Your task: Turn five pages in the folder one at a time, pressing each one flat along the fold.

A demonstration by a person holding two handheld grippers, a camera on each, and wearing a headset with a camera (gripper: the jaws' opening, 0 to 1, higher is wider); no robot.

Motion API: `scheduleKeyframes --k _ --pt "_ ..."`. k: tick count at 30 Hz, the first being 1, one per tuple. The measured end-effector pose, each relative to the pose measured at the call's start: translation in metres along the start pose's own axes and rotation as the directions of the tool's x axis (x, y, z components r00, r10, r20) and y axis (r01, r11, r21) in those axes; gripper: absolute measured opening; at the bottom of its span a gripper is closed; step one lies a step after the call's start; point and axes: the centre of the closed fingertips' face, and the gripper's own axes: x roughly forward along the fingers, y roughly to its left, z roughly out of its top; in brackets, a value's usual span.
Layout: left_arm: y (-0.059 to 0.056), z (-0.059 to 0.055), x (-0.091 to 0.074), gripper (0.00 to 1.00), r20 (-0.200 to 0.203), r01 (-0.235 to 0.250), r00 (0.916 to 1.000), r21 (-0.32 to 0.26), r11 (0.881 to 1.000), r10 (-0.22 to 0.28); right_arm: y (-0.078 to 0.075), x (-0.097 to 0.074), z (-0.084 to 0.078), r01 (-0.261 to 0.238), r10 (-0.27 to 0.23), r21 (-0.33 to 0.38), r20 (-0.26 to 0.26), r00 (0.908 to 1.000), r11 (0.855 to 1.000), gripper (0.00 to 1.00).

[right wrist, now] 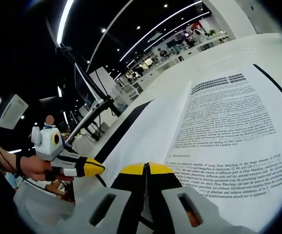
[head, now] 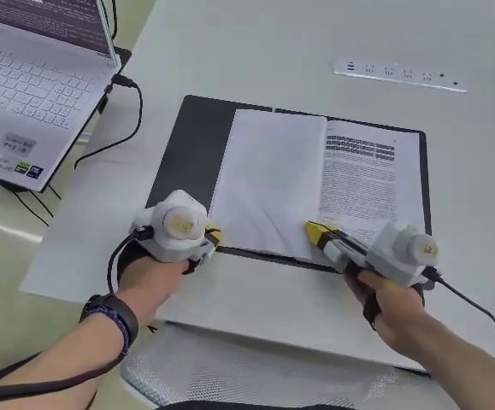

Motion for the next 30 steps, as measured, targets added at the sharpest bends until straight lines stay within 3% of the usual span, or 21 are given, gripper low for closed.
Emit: scheduleKeyframes --k 14,19,25,30 --pt "0.000 0.000 0.000 0.00 0.000 0.002 1.0000 0.002 1.000 -0.002 0.012 -0.017 -0.022 -0.017 0.018 0.008 -0.037 0.9992 1.000 0.00" --pt "0.000 0.000 0.000 0.00 -0.007 0.002 1.0000 0.005 1.000 -0.002 0.013 -0.019 -0.023 0.005 -0.004 0.027 -0.020 0.9998 1.000 0.00" --pt "0.000 0.000 0.000 0.00 -0.003 -0.003 1.0000 0.002 1.000 0.003 0.013 -0.019 -0.024 0.002 -0.001 0.015 -0.051 0.9987 1.000 0.00" --pt "0.000 0.000 -0.001 0.00 0.013 -0.016 0.9998 -0.011 1.000 0.016 0.013 -0.021 -0.024 0.010 -0.007 0.054 -0.050 0.9987 0.998 0.00"
